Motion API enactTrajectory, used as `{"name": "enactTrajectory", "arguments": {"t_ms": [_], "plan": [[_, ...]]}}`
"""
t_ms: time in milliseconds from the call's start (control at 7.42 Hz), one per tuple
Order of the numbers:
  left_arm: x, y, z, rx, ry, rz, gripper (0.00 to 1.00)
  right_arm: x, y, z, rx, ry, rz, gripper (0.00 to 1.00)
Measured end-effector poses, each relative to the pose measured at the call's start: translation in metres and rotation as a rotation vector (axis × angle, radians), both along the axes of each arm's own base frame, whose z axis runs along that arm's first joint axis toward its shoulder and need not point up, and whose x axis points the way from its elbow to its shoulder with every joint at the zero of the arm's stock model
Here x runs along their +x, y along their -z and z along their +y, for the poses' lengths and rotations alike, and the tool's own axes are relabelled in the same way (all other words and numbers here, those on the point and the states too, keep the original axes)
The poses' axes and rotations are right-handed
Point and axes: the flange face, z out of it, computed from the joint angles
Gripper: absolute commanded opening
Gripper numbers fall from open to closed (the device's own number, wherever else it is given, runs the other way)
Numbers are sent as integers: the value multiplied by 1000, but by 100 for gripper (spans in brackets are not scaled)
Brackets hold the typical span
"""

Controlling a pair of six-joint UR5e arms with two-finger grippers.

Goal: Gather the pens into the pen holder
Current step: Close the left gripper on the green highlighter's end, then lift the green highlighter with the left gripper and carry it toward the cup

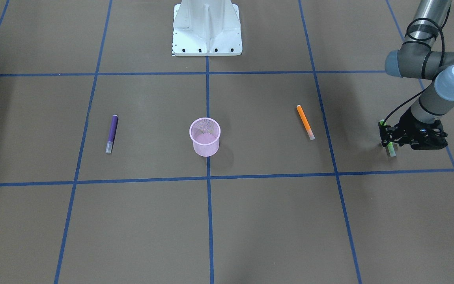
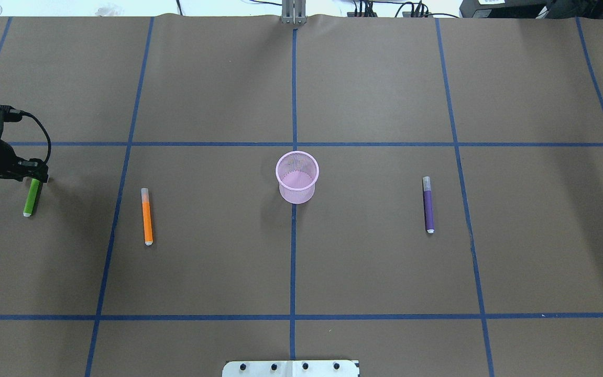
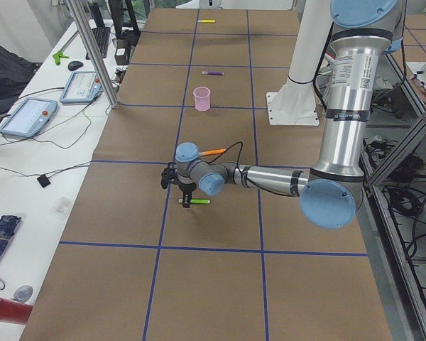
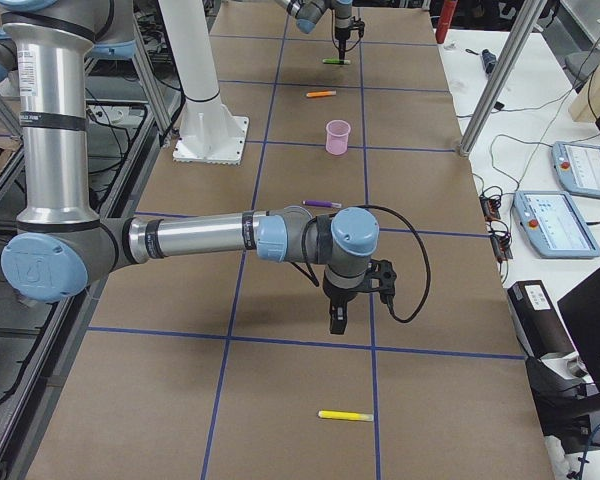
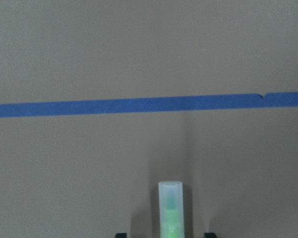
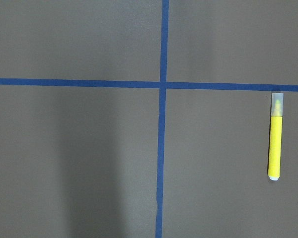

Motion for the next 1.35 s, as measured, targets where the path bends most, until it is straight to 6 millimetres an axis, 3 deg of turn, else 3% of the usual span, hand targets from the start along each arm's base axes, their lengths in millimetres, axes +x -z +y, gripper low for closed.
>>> {"name": "enactTrajectory", "arguments": {"t_ms": [404,943,1078,1347], "plan": [[4,-1,2,-2,-7,-1,53,0,1,0,1,0,0,100],[5,0,3,-1,-10,1,17,0,1,-1,3,0,0,100],[5,0,3,0,-10,2,0,0,2,-1,4,0,0,100],[4,1,4,2,-7,6,0,0,4,-1,7,0,-1,100]]}}
